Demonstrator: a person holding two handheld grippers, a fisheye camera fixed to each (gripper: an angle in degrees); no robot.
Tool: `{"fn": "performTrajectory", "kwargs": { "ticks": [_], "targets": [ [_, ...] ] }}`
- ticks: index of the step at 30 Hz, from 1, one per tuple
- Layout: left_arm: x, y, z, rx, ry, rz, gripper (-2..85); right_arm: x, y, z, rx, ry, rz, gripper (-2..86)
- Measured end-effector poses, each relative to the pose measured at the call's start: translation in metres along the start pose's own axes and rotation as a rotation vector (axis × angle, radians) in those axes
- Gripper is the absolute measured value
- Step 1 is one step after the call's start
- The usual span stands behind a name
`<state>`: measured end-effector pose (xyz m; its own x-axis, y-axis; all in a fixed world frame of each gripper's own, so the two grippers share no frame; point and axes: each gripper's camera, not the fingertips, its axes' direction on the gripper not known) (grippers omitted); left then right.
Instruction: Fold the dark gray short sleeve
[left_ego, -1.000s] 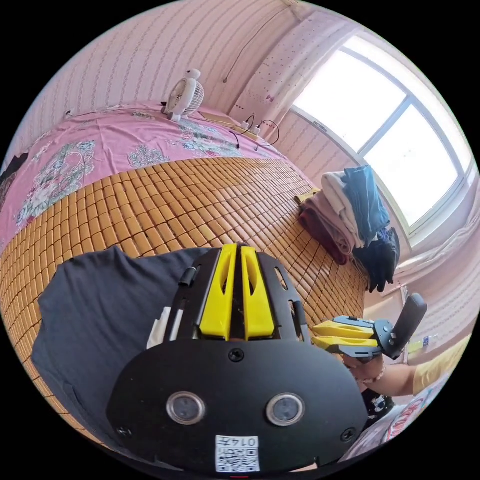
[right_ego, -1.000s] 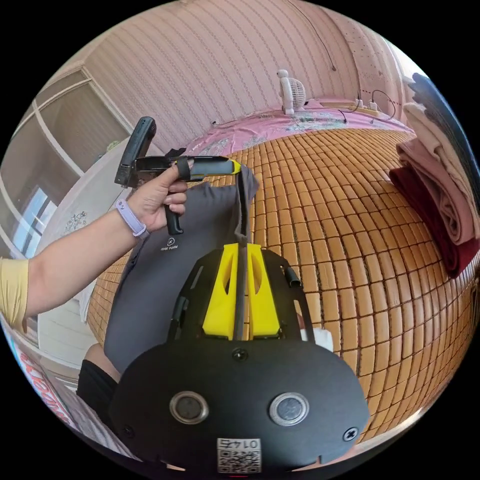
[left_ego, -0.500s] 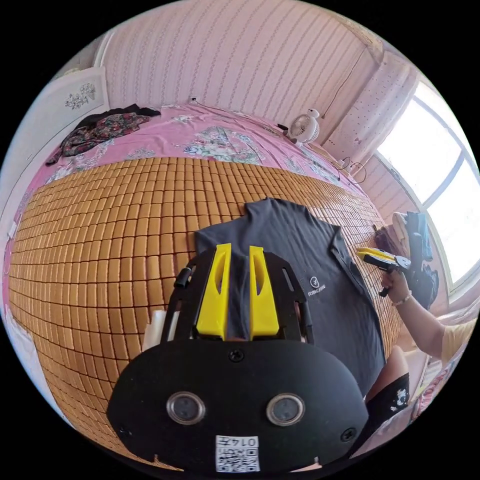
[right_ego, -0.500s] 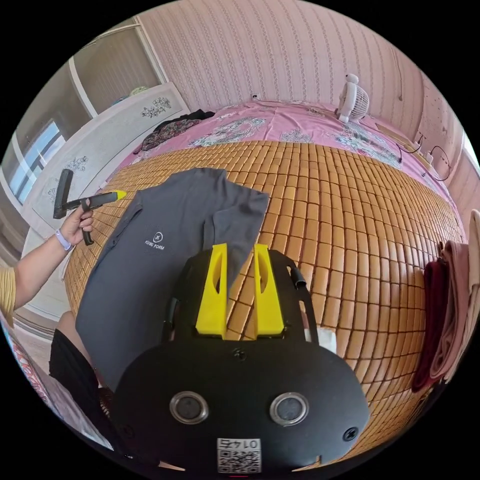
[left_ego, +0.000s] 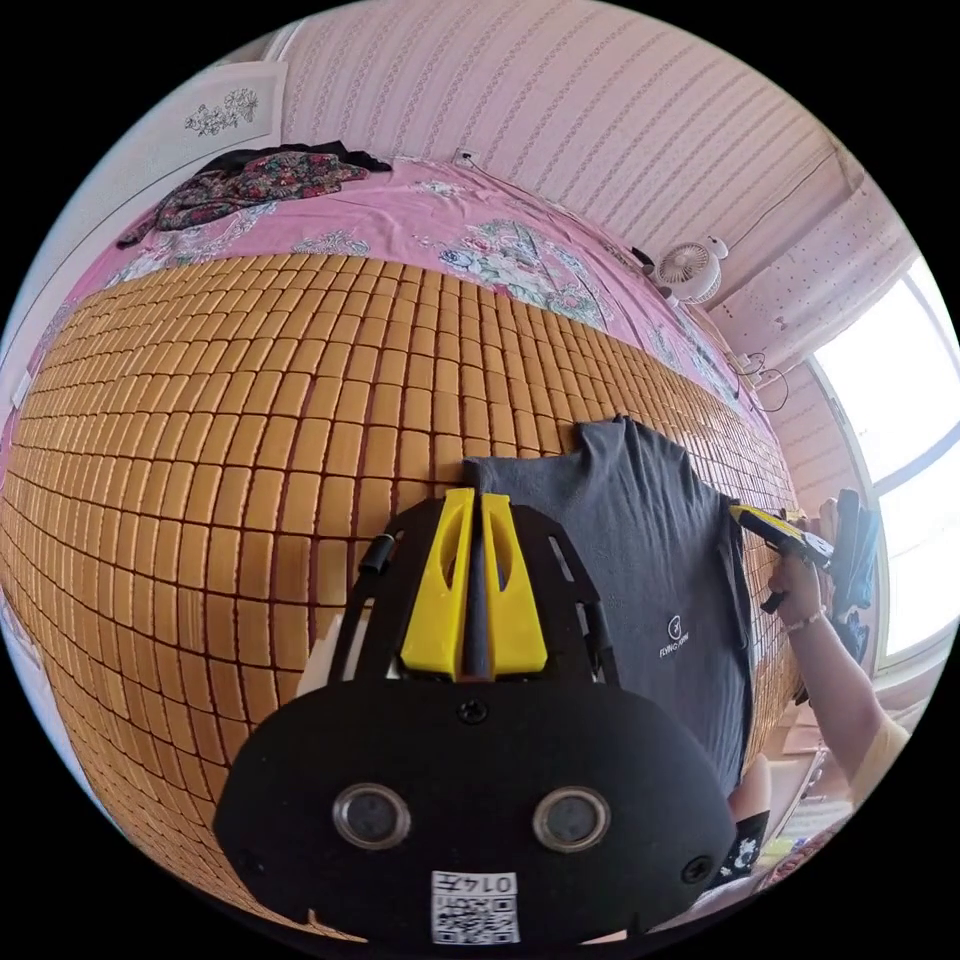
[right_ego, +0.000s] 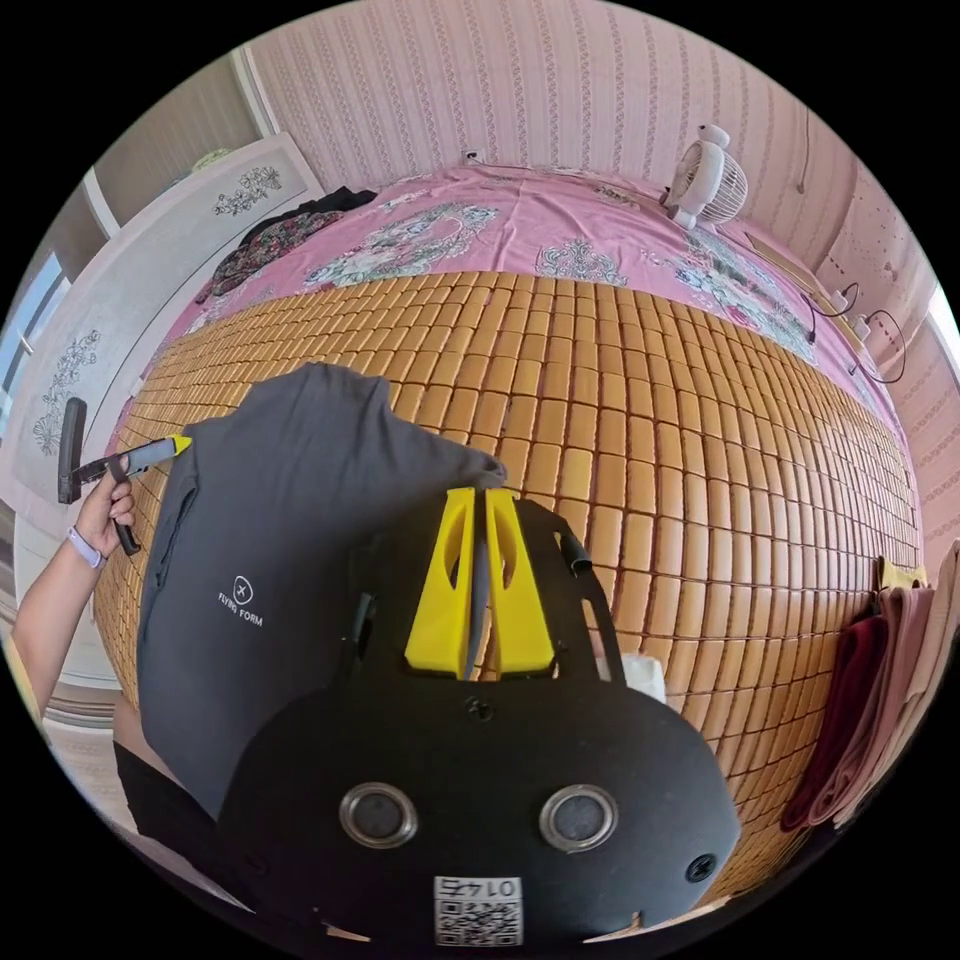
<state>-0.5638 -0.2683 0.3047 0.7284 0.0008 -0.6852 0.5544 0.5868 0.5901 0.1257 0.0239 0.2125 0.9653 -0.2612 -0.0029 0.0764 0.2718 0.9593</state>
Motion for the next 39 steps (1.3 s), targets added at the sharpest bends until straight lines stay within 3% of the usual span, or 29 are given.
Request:
{"fn": "performTrajectory", "kwargs": {
  "ticks": [10,14,18,24,28,39],
  "targets": [
    [0.062,-0.006,-0.126,0.183,0.081,0.133,-1.0,0.021,-0.016,-0.083,0.153,-0.161,0.079,-0.4],
    [0.086,0.060,-0.204,0.216,0.095,0.303,-0.9,0.005,0.035,-0.140,0.211,-0.193,0.005,-0.3],
    [0.069,0.157,-0.245,0.133,0.167,0.306,-0.8,-0.008,0.117,-0.171,0.209,-0.220,-0.011,0.1],
    [0.019,0.294,-0.243,-0.050,0.087,0.098,-0.4,-0.019,0.256,-0.148,0.003,-0.169,0.038,2.7],
    [0.016,0.322,-0.255,-0.052,0.113,0.022,0.1,-0.023,0.295,-0.130,-0.100,-0.178,0.112,4.2],
    [0.163,0.247,-0.202,-0.079,0.165,0.227,6.9,-0.145,0.194,-0.060,-0.088,-0.200,-0.145,7.9]
  ]
}}
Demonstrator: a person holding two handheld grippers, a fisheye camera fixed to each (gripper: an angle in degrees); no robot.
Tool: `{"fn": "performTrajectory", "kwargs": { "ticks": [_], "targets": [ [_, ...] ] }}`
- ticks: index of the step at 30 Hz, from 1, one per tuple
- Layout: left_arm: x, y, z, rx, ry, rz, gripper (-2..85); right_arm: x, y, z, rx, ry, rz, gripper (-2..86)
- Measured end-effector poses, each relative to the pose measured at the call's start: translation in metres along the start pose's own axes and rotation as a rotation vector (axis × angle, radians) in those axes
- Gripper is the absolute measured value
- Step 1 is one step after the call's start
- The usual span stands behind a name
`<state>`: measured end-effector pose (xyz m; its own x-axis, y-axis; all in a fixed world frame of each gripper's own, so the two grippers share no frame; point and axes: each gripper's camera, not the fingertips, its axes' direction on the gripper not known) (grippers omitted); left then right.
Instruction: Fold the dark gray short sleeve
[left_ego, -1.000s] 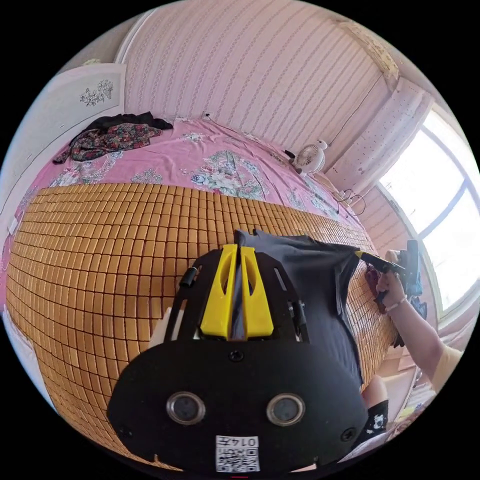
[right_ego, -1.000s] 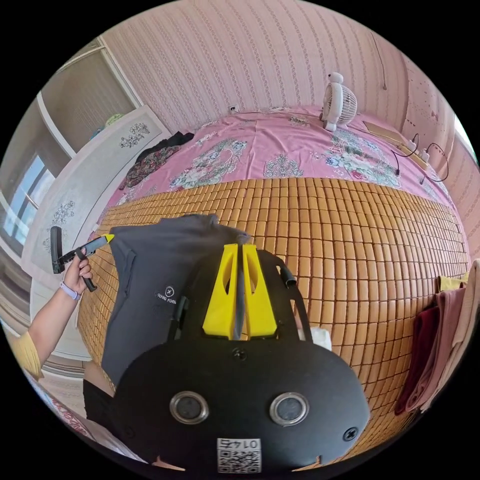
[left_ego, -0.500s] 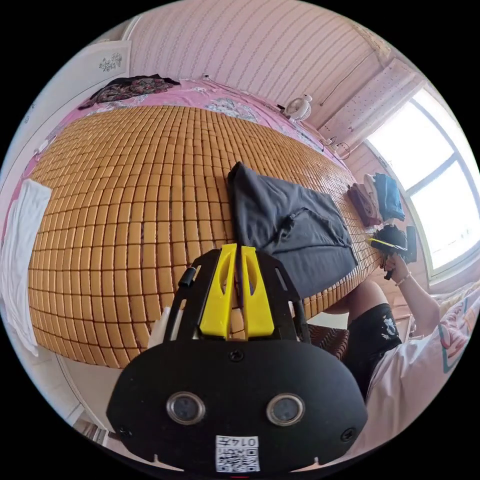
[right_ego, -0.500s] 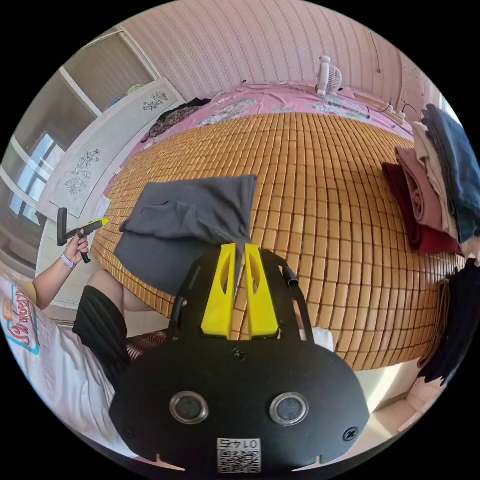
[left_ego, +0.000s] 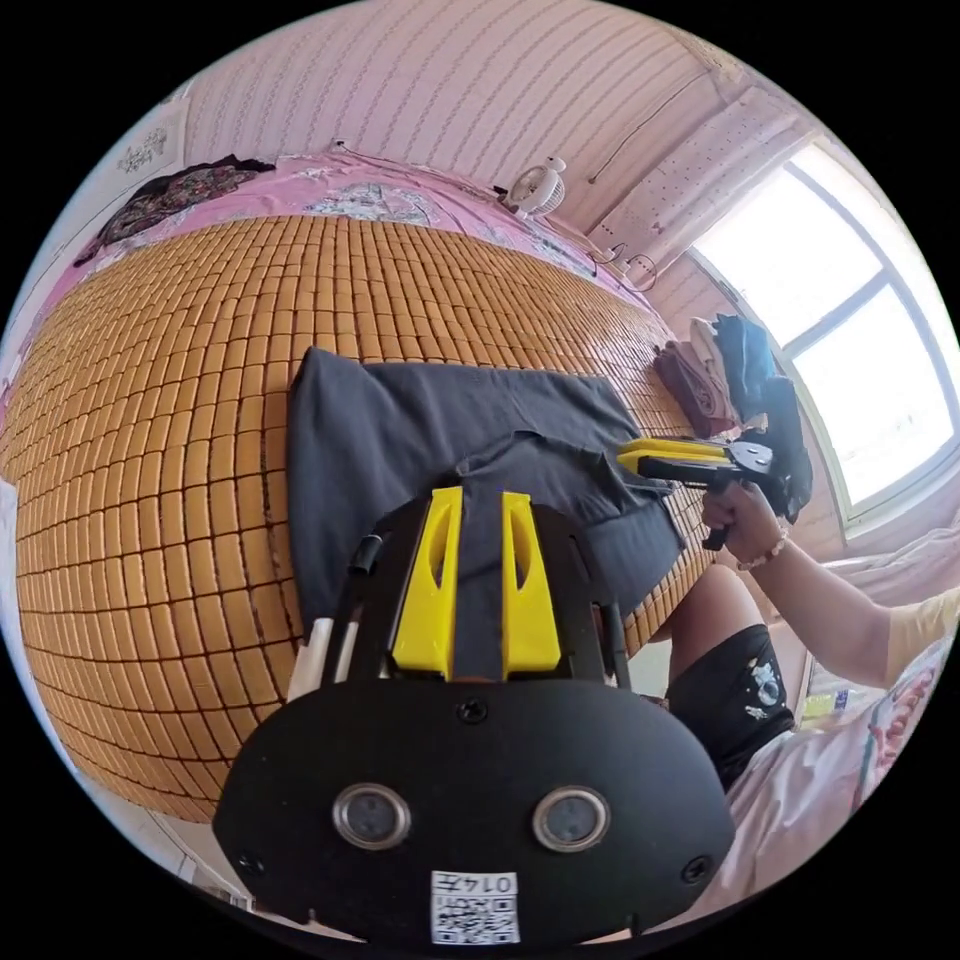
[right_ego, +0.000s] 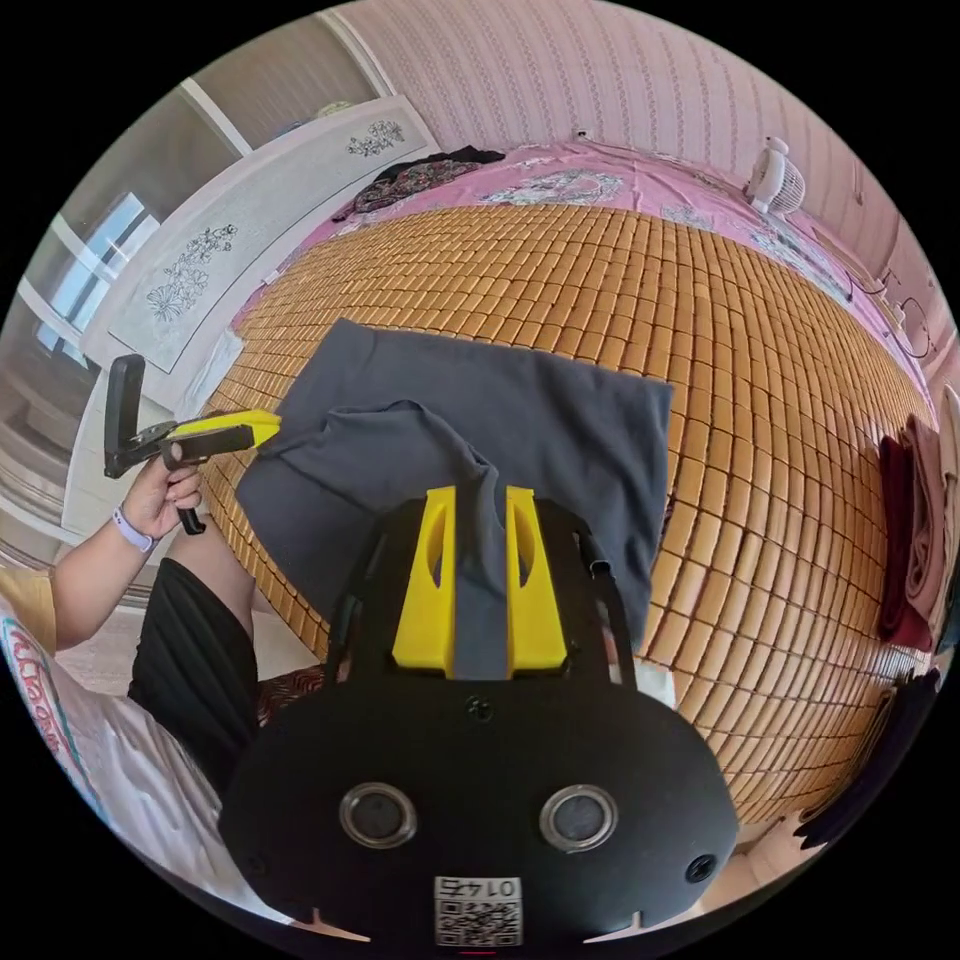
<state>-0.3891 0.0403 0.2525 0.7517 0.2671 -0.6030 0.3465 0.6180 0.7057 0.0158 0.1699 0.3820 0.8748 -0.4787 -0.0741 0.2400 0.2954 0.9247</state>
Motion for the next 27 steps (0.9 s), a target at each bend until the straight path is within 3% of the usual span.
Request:
{"fn": "performTrajectory", "kwargs": {
  "ticks": [5,8,12,16,23,27],
  "targets": [
    [0.029,-0.028,0.050,-0.142,-0.135,0.099,5.3,-0.014,-0.028,0.056,-0.069,0.044,0.024,6.5],
    [0.042,-0.023,0.049,-0.127,-0.184,0.161,1.2,-0.023,-0.022,0.065,-0.056,0.061,-0.014,3.6],
    [0.063,0.007,0.012,-0.055,-0.140,0.240,-0.5,-0.026,-0.007,0.052,-0.009,-0.008,-0.042,2.4],
    [0.084,0.059,-0.020,-0.080,-0.049,0.285,-0.5,-0.048,0.037,0.020,0.055,-0.175,-0.214,3.3],
    [0.101,0.140,-0.044,-0.198,0.021,0.153,0.3,-0.090,0.099,0.036,-0.156,-0.156,-0.322,5.7],
    [0.134,0.126,-0.051,-0.129,-0.017,0.256,0.1,-0.104,0.086,0.047,-0.145,-0.148,-0.333,4.9]
  ]
}}
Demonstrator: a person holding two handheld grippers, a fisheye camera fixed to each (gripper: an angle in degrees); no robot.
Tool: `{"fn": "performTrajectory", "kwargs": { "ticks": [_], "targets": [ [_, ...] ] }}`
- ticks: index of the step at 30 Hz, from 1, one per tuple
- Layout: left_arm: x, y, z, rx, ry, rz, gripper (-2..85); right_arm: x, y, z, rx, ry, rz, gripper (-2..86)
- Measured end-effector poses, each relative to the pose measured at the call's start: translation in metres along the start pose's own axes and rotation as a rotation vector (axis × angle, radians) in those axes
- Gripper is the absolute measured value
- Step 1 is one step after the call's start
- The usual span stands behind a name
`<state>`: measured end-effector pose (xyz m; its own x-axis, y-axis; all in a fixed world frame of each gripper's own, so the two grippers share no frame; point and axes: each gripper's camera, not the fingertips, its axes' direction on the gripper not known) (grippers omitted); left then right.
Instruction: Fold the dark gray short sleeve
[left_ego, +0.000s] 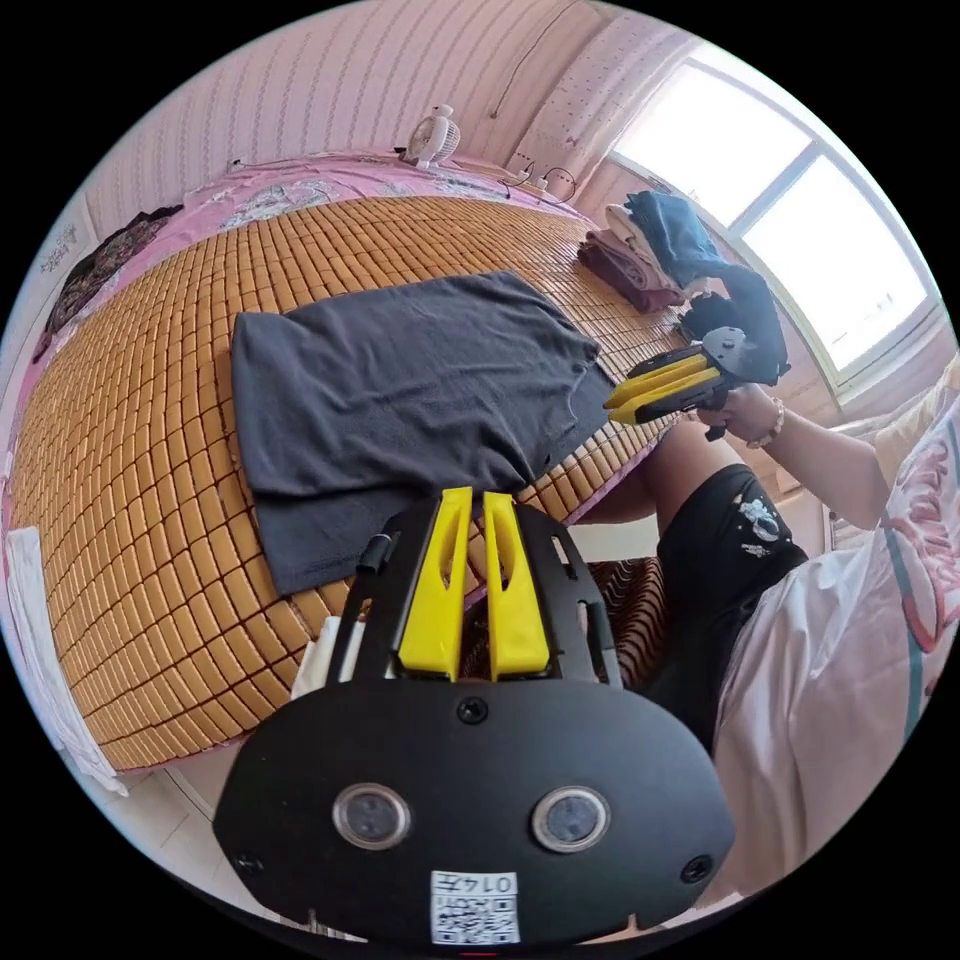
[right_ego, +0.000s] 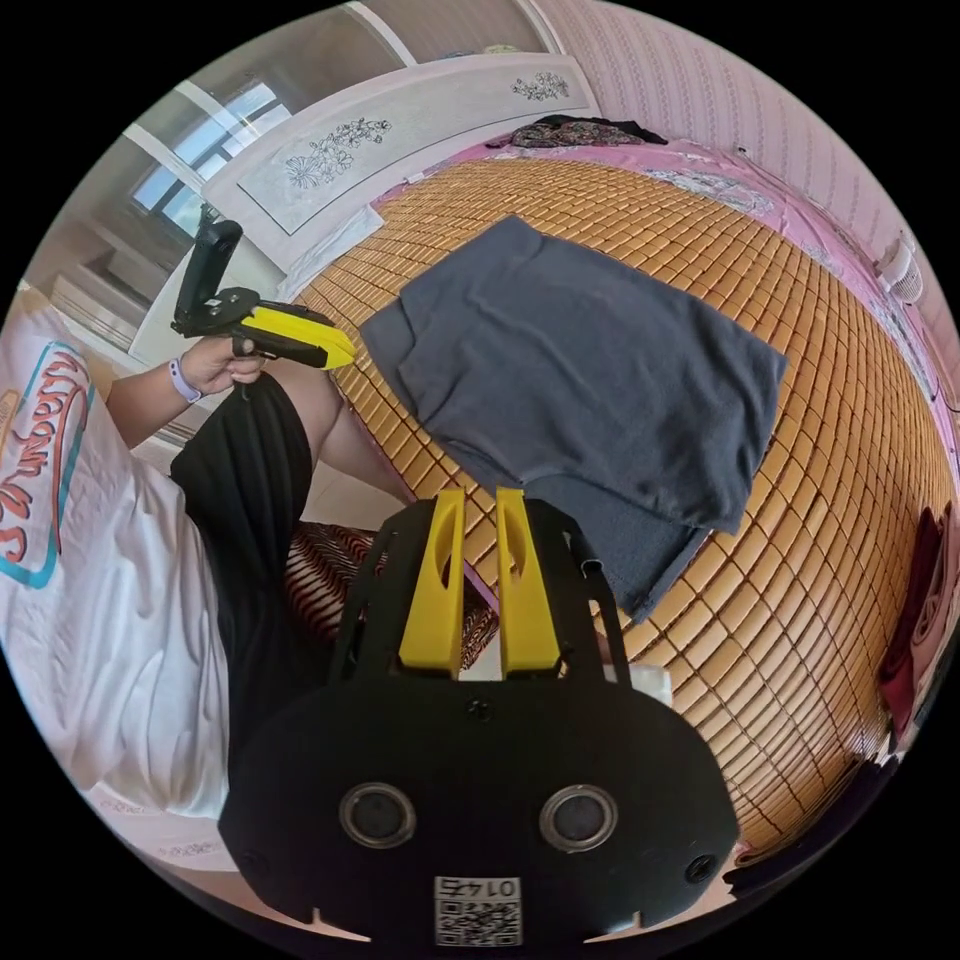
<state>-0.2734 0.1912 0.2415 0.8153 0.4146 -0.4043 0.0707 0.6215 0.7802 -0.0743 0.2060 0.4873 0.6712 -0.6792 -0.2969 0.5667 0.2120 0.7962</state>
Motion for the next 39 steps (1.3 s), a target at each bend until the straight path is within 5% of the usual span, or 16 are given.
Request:
{"fn": "performTrajectory", "kwargs": {
  "ticks": [5,12,26,33,39],
  "targets": [
    [0.038,-0.039,0.032,0.077,-0.042,0.043,-0.9,0.010,-0.078,0.022,0.041,0.077,-0.023,0.5],
    [0.074,-0.037,0.099,-0.033,-0.038,0.074,-1.0,0.037,-0.207,0.074,-0.064,0.181,-0.038,-0.3],
    [0.096,-0.004,0.098,0.013,-0.022,0.106,-1.0,0.070,-0.323,0.151,-0.594,0.262,-0.320,-0.7],
    [0.107,0.011,0.093,0.013,-0.006,0.098,0.3,0.108,-0.324,0.127,-0.477,0.246,-0.193,-0.9],
    [0.147,0.035,0.064,0.137,0.005,0.237,7.1,0.134,-0.206,0.015,-0.077,0.100,0.004,-0.4]
  ]
}}
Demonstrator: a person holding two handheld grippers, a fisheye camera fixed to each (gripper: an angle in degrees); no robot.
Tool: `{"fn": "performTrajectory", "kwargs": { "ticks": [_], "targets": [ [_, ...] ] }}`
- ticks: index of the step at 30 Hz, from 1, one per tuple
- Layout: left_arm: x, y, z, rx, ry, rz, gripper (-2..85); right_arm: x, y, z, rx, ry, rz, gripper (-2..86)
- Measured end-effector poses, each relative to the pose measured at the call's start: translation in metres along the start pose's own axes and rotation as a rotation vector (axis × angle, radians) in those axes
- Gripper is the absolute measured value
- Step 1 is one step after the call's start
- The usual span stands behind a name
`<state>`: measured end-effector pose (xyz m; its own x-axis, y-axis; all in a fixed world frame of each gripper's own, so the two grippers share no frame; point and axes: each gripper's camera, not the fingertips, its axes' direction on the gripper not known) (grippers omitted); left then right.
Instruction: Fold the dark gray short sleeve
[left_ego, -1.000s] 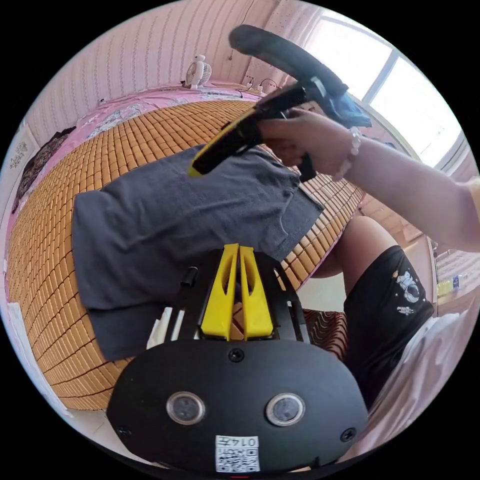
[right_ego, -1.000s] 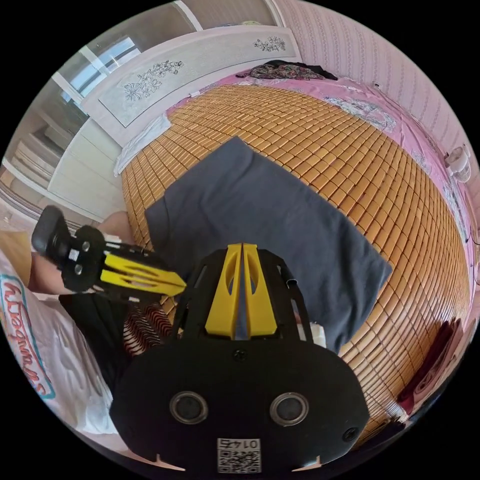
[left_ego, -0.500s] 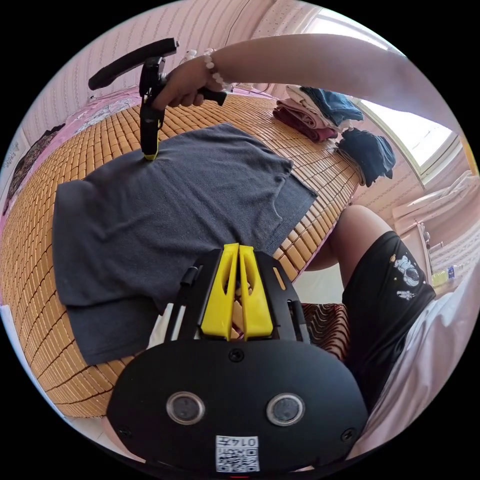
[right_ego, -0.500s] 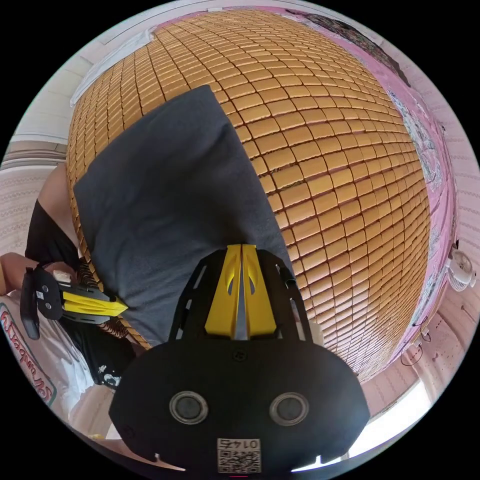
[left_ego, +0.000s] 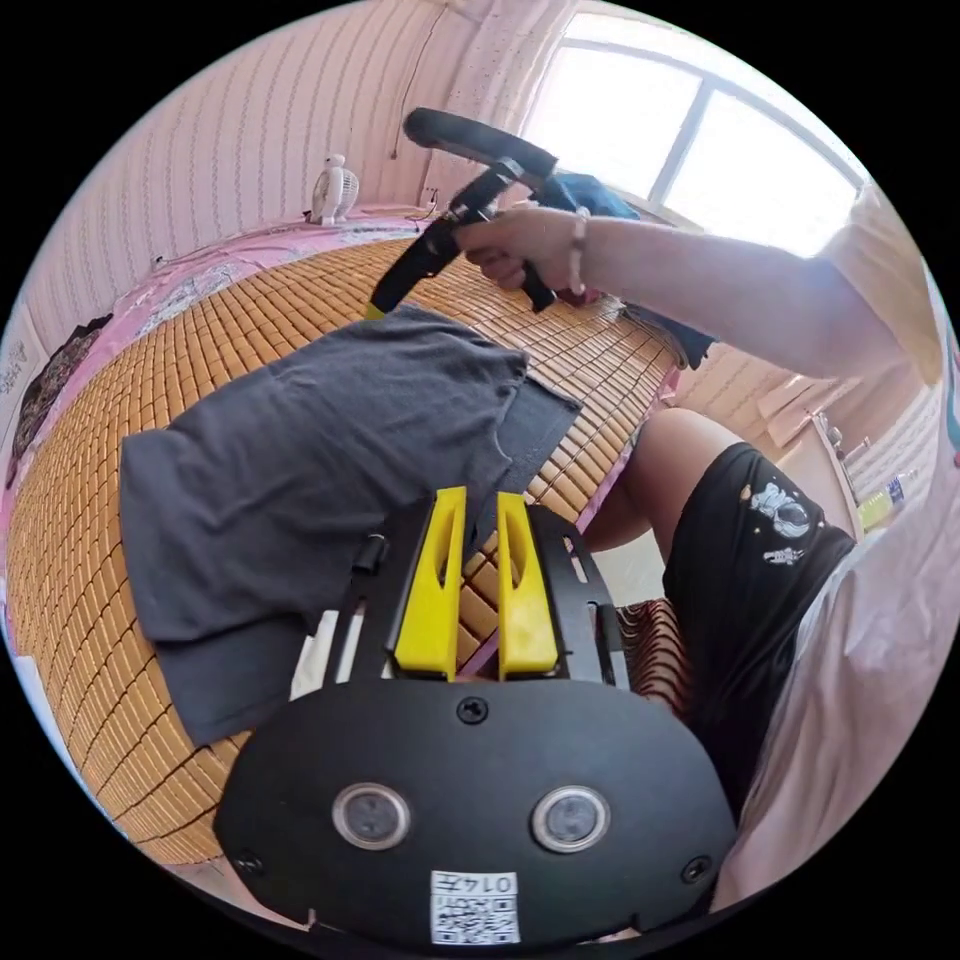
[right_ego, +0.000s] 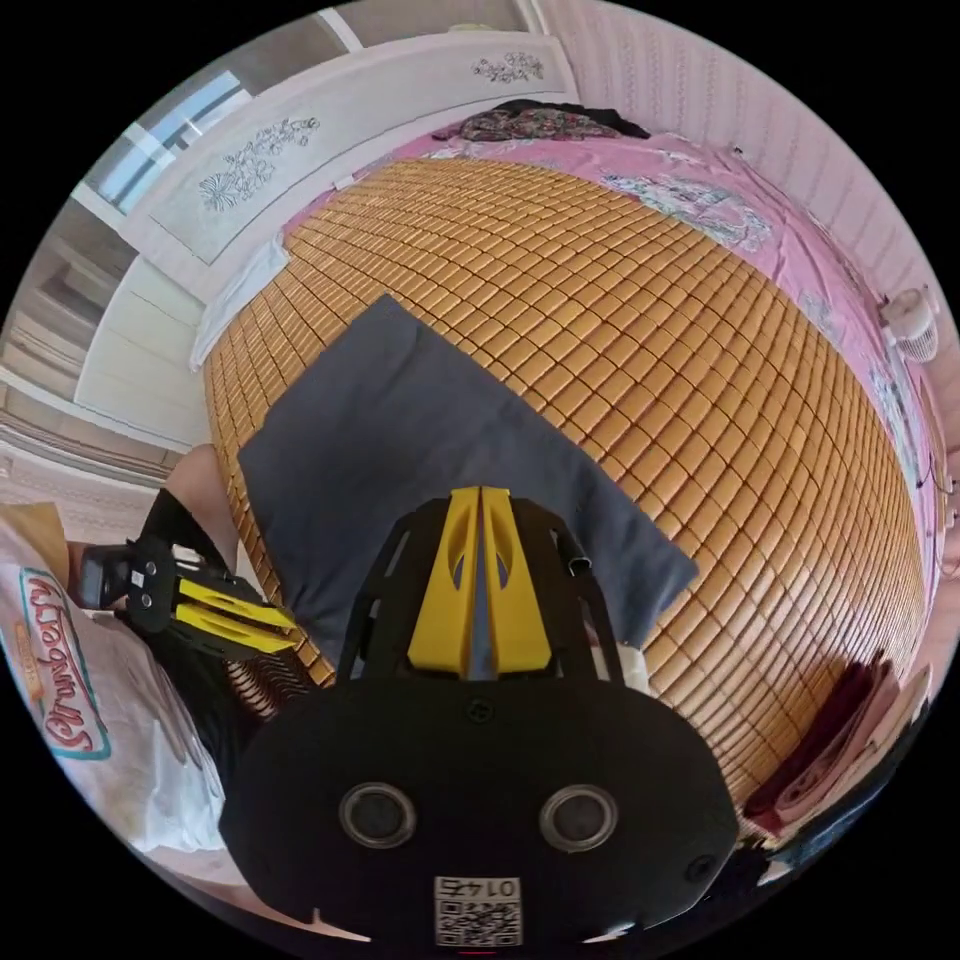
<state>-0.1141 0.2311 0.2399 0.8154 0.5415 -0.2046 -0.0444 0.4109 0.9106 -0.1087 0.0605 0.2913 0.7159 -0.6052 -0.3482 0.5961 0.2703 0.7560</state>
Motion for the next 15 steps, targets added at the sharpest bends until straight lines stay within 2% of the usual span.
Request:
{"fn": "performTrajectory", "kwargs": {
  "ticks": [4,8,12,15],
  "targets": [
    [0.028,-0.007,0.000,0.100,0.017,0.096,10.6,0.020,0.145,-0.038,0.085,0.041,0.274,4.6],
    [0.055,-0.029,0.022,0.108,0.051,0.202,16.5,0.031,0.254,-0.048,0.091,-0.047,0.552,9.5],
    [0.077,-0.056,0.050,0.057,0.057,0.286,19.5,0.039,0.293,-0.044,0.082,-0.104,0.617,7.0],
    [0.084,-0.075,0.064,0.050,0.039,0.285,20.9,0.050,0.306,-0.055,0.114,-0.115,0.617,1.9]
  ]
}}
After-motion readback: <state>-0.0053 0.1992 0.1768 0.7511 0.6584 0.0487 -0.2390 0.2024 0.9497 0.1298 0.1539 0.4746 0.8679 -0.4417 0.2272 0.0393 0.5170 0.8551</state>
